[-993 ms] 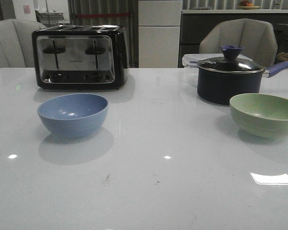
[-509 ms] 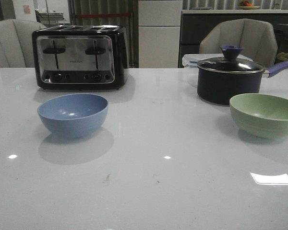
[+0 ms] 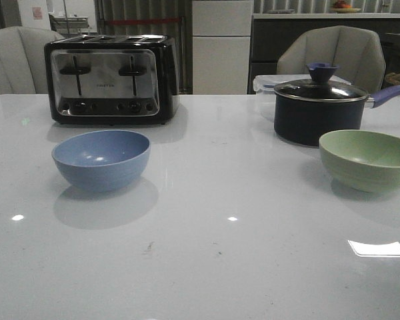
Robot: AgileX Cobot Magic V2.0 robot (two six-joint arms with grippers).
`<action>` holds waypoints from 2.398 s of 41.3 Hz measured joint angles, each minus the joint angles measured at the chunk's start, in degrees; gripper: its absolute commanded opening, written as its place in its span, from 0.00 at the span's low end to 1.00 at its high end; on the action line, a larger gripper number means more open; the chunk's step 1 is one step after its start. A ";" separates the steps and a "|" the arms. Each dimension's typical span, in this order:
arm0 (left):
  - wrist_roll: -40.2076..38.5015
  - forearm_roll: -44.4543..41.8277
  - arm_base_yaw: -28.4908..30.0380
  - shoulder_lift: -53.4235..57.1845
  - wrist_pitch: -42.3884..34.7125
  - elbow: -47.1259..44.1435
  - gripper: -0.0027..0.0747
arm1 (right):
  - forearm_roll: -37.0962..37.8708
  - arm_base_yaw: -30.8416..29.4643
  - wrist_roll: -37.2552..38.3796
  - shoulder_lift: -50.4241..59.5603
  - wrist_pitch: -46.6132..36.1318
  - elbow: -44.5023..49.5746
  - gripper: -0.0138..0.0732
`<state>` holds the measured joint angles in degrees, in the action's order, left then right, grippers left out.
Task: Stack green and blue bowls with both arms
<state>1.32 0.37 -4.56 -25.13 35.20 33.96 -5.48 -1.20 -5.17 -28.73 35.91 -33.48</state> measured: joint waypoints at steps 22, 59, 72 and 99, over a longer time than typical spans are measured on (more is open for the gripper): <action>0.00 0.19 0.00 -9.68 3.47 0.00 0.57 | 0.00 0.00 0.00 -15.33 5.83 0.00 0.68; 0.00 0.19 0.00 -9.80 3.26 0.00 0.71 | -5.26 -7.59 0.23 -57.82 6.29 -26.77 0.73; 0.00 0.19 0.00 -9.80 3.26 0.00 0.71 | -5.45 -7.59 0.20 -73.40 6.29 -37.64 0.65; 0.00 0.19 0.00 -9.80 3.26 0.00 0.71 | -5.69 -7.59 0.20 -84.29 9.97 -47.42 0.28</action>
<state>1.32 0.57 -4.56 -34.93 38.47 33.96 -11.17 -8.79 -4.97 -113.02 45.89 -80.90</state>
